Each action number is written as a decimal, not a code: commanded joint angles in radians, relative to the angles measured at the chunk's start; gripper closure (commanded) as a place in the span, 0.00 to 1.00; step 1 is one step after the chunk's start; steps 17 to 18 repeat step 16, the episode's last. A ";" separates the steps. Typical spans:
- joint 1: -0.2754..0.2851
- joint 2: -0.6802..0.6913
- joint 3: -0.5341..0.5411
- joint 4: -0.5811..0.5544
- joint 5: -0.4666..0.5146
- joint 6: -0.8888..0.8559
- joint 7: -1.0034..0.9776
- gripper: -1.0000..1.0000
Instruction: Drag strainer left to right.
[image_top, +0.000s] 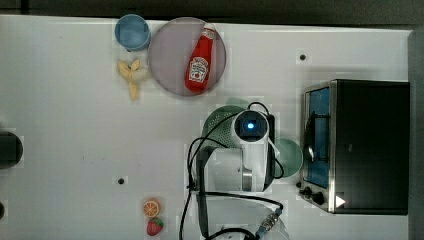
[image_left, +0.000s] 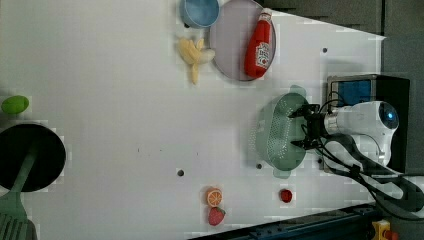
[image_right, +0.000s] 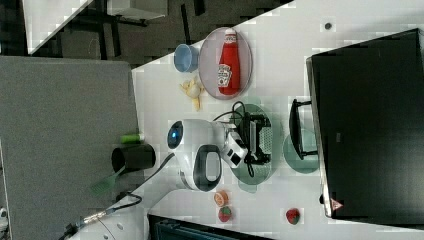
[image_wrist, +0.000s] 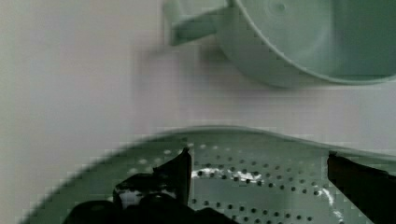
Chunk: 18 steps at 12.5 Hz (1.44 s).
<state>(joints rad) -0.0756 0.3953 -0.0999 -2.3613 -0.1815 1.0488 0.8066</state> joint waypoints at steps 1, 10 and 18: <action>0.022 -0.027 -0.021 0.027 -0.002 -0.001 -0.056 0.00; 0.027 -0.493 0.061 0.131 0.057 -0.478 -0.571 0.00; 0.030 -0.659 0.091 0.378 0.156 -0.928 -0.789 0.00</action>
